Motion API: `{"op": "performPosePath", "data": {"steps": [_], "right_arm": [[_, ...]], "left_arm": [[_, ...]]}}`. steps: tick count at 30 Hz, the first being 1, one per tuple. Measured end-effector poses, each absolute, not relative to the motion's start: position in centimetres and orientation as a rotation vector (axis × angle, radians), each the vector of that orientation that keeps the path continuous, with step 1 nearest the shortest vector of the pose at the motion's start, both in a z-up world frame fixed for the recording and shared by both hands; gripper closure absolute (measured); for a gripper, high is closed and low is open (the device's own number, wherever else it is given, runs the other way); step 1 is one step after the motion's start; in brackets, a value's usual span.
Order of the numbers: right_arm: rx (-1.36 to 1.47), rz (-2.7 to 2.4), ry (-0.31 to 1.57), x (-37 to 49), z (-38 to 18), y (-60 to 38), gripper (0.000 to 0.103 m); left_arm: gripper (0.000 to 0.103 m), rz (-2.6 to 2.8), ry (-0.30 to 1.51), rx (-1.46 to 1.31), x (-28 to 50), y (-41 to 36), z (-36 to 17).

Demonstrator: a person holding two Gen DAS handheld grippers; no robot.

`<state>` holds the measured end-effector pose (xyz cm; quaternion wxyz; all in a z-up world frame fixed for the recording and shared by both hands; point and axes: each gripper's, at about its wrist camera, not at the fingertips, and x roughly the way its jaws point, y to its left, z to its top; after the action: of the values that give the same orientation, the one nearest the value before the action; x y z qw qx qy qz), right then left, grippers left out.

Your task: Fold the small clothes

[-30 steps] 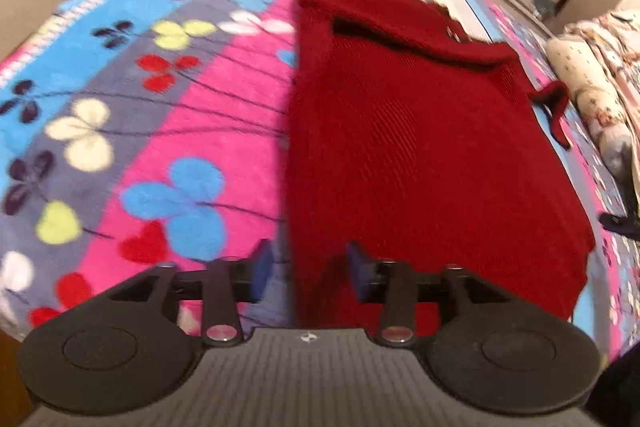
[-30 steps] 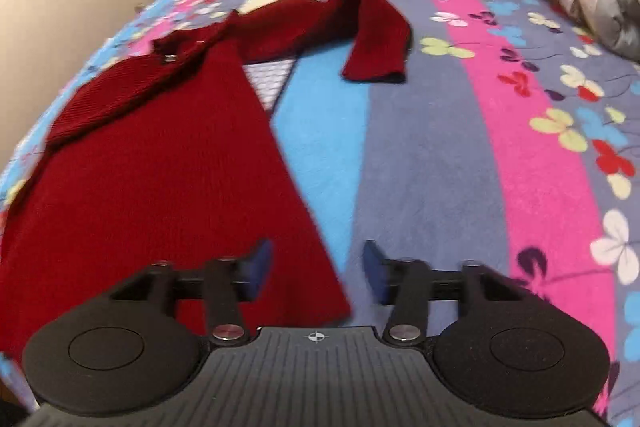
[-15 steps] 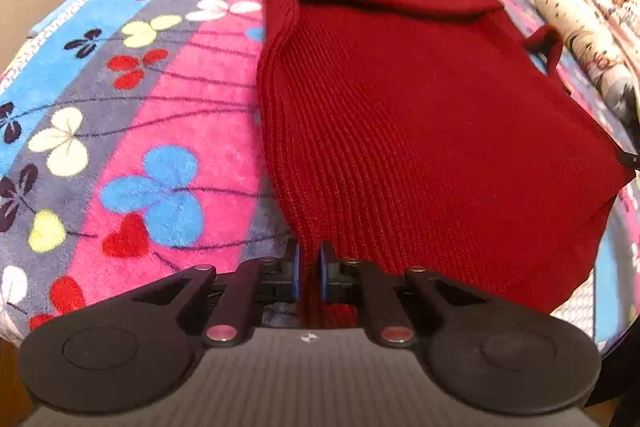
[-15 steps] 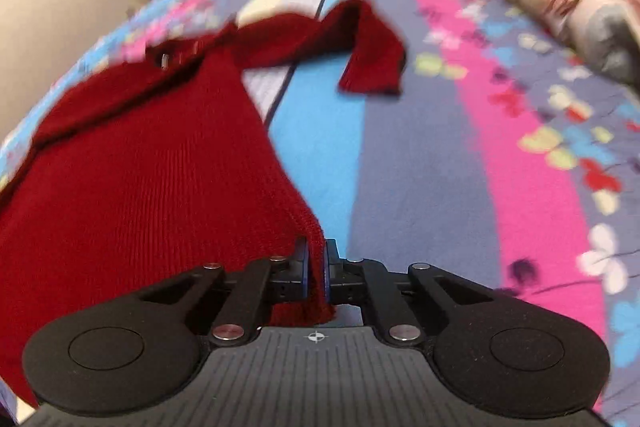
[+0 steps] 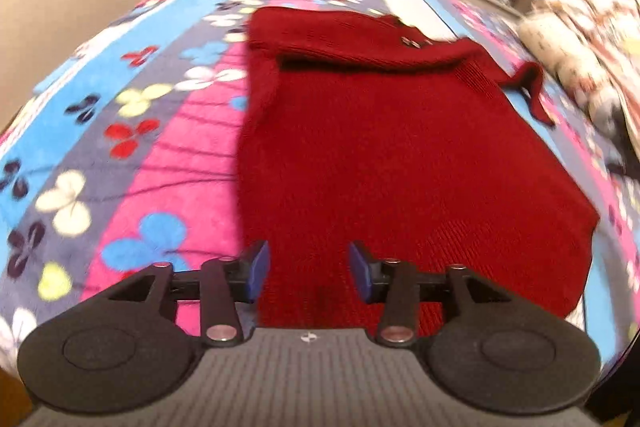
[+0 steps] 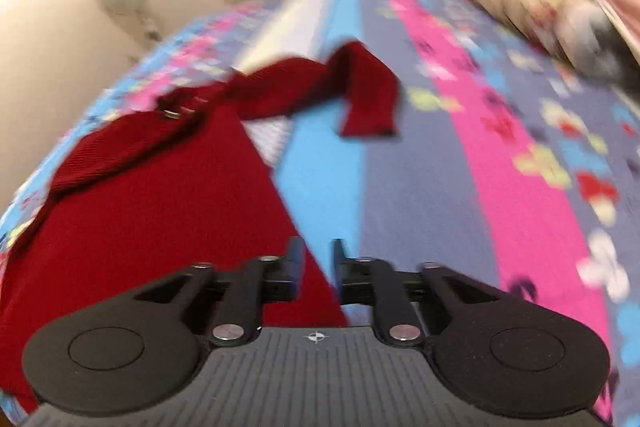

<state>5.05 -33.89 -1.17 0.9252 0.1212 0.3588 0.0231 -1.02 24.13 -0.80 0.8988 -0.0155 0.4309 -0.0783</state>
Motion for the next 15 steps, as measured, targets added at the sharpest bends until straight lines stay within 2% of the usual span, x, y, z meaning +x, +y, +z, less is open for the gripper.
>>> {"op": "performPosePath", "data": {"steps": [1, 3, 6, 8, 15], "right_arm": [[0.242, 0.084, 0.737, 5.2, -1.3, -33.4, 0.053], [0.251, 0.173, 0.782, 5.6, -2.1, -32.0, 0.052], [0.162, 0.236, 0.944, 6.5, -4.6, -29.7, 0.045], [0.03, 0.223, 1.05, 6.3, -6.9, -28.1, 0.043], [0.079, 0.253, 0.935, 5.8, -4.1, -28.2, 0.039]], "left_arm": [[0.045, -0.173, 0.897, -0.005, -0.9, 23.5, -0.9], [0.038, -0.187, 0.919, 0.04, -0.6, 22.4, -1.6], [0.018, -0.16, 1.009, 0.087, 0.4, 21.2, -3.2], [0.018, -0.094, 1.069, 0.119, 1.1, 20.9, -4.3], [0.017, -0.051, 0.949, 0.083, 1.9, 20.0, -2.3]]}}
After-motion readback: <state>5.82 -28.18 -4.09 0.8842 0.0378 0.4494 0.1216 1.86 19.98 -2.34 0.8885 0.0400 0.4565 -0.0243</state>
